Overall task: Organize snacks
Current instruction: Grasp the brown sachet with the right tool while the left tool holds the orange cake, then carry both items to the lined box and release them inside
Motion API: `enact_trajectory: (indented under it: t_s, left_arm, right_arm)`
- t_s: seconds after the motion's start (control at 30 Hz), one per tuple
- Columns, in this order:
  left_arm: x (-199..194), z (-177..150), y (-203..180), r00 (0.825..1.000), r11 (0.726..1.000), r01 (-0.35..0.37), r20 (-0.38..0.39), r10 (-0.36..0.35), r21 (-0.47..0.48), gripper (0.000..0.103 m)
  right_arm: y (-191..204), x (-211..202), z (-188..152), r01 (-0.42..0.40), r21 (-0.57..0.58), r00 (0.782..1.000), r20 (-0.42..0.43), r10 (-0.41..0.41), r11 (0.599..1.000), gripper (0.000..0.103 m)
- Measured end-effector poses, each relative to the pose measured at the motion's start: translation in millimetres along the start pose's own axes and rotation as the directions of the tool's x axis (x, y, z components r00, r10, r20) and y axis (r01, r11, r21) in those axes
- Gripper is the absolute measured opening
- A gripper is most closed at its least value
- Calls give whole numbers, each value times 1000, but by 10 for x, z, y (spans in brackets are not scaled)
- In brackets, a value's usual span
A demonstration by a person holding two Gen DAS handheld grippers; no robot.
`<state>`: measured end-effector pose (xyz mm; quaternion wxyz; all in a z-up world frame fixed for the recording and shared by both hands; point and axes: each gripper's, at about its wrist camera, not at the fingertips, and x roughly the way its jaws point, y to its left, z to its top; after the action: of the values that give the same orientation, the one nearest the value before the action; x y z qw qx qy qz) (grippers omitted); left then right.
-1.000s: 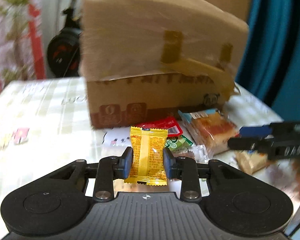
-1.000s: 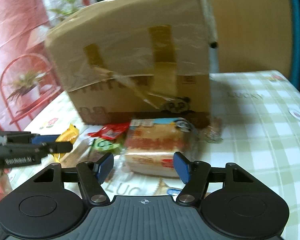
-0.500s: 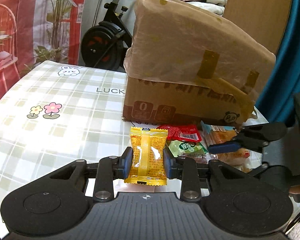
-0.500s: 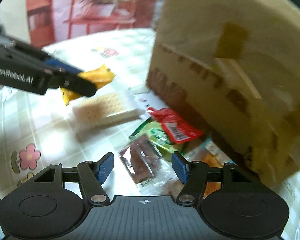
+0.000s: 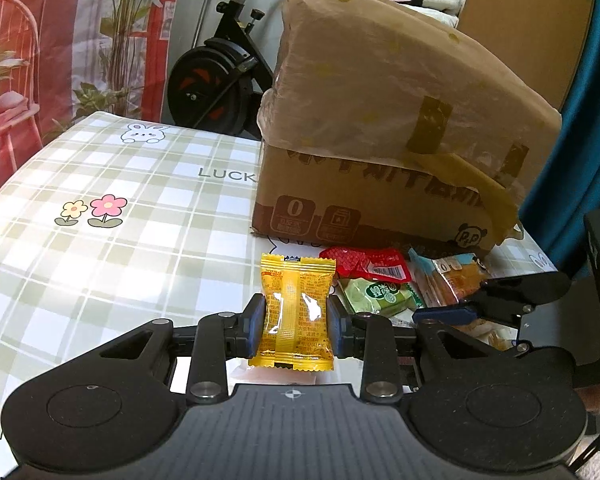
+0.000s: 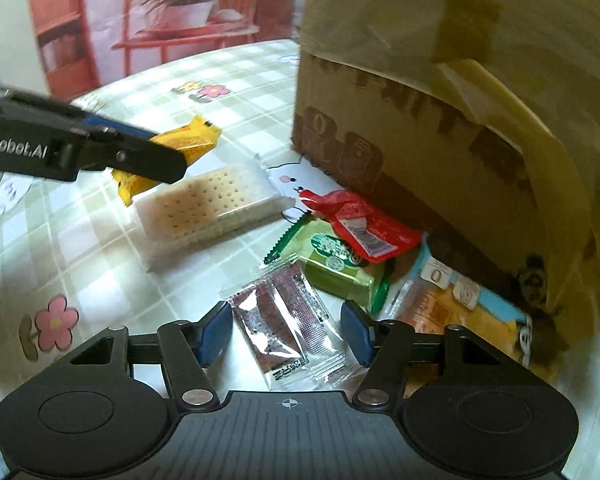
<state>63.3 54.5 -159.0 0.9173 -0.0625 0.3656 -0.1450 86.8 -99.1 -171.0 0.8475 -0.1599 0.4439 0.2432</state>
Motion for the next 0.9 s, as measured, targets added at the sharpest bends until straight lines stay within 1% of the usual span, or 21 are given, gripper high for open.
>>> enact_trajectory:
  t_s: [0.03,0.07,0.1,0.13,0.2,0.27,0.3,0.37,0.4,0.57,0.67,0.77,0.9]
  left_arm:
    - [-3,-6,-6,1000,1000,-2,2,2,3,34]
    - [-9,-11,-14,1000,1000,-4,4,4,7,34]
    - [-15,-16,-20,1000,1000,-6,5,6,9,34]
    - [-26,-20,-27,1000,1000,-6,6,6,11,34]
    - [-58,-26,-39,1000,1000,-3,12,3,17,34]
    - [-91,-36,-64,1000,1000,-1,15,1,26,34]
    - [-111,-45,-75,1000,1000,1,18,-2,31,34]
    - [-138,-59,-103,1000,999,2,23,-3,39,34]
    - [-154,-63,-114,1000,999,2,26,-3,42,34]
    - [-170,-55,-136,999,999,4,32,-6,43,34]
    - [-182,-44,-150,999,999,9,41,-11,47,34]
    - [-201,-31,-155,998,999,10,55,-13,45,34]
    - [-242,1,-145,997,999,9,82,-13,44,34]
  right_arm:
    - [8,-14,-10,14,28,1000,5,-14,1000,54]
    - [14,-27,-17,27,55,1000,9,-27,998,50]
    - [22,-44,-29,31,91,999,15,-33,995,46]
    - [17,-56,-51,19,152,1000,18,-22,988,46]
    - [6,-96,-117,8,257,999,47,-21,966,43]
    - [8,-119,-186,16,330,997,68,-41,944,42]
    - [-2,-147,-232,8,371,995,85,-42,929,41]
    - [-34,-192,-306,-17,433,993,114,-36,901,38]
    - [-49,-219,-340,-17,453,992,123,-43,891,38]
    - [-113,-363,-420,-5,494,979,181,-97,869,38]
    - [-125,-432,-419,-4,495,967,224,-124,869,38]
    - [-133,-508,-418,9,491,952,263,-158,871,38]
    - [-178,-649,-445,30,494,921,323,-215,869,38]
